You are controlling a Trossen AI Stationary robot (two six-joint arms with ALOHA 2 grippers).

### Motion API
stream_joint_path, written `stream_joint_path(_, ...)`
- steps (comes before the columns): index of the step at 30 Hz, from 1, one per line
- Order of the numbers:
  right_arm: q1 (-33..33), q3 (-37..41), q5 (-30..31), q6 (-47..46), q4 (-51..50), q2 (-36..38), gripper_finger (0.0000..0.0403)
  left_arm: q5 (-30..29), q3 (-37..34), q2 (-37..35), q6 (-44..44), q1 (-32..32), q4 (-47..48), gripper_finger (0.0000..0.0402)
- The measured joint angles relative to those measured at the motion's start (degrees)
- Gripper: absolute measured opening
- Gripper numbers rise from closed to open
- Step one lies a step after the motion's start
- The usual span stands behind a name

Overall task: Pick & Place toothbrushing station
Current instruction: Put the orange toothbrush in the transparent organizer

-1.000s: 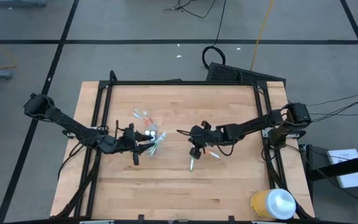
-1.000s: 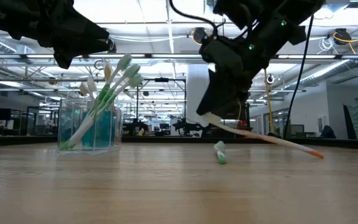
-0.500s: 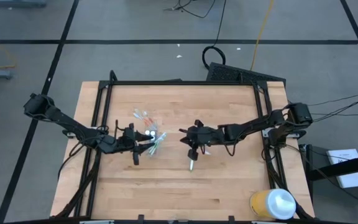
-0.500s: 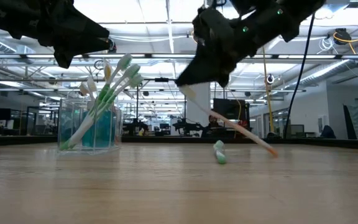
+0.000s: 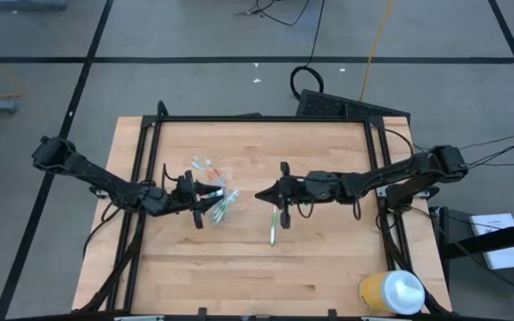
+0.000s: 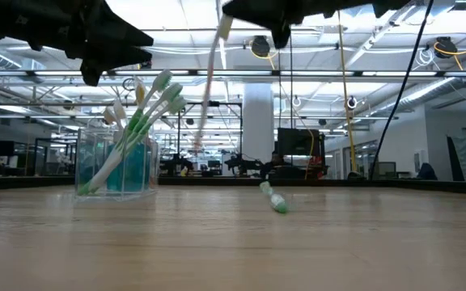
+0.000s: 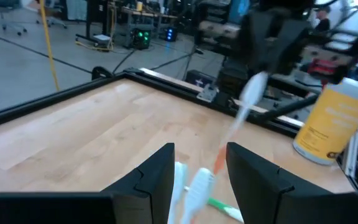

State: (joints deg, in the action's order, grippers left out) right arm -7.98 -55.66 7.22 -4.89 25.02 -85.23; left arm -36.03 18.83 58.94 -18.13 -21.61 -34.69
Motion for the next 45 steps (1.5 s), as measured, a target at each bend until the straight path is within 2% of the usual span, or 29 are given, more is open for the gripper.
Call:
stream_joint_path(4,-0.7,0.0,0.0,2.3,1.5,1.5,0.0000,0.8,0.0,0.0,0.1,1.9,-0.9,0.0152)
stream_joint_path(8,-0.8,0.0,0.0,3.1,2.9,1.7,0.0000,7.8,0.0,0.5,1.9,3.6,-4.8,0.0152)
stream_joint_path(14,-0.8,0.0,0.0,4.1,4.4,1.6,0.0000,16.3,0.5,6.5,8.0,4.4,-15.1,0.0152)
stream_joint_path(21,-0.8,0.0,0.0,4.6,5.0,1.6,0.0000,16.6,6.3,18.4,13.7,4.4,-19.3,0.0159)
stream_joint_path(26,-0.8,0.0,0.0,4.7,5.0,1.6,0.0000,16.5,11.8,23.8,16.7,4.4,-19.0,0.0208)
stream_joint_path(31,-1.1,0.0,0.0,5.3,5.0,1.6,0.0000,15.0,14.4,24.3,18.1,4.6,-16.2,0.0268)
stream_joint_path(35,-1.5,0.0,-0.1,5.7,5.1,1.6,0.0000,15.1,15.3,24.3,17.2,6.5,-14.6,0.0293)
stream_joint_path(39,-1.5,0.0,-0.1,5.8,5.2,1.6,0.0000,15.2,15.7,24.4,14.9,9.1,-13.2,0.0297)
stream_joint_path(45,-1.5,0.0,-0.1,5.8,5.4,1.6,0.0000,20.8,15.7,24.3,12.5,11.3,-13.3,0.0283)
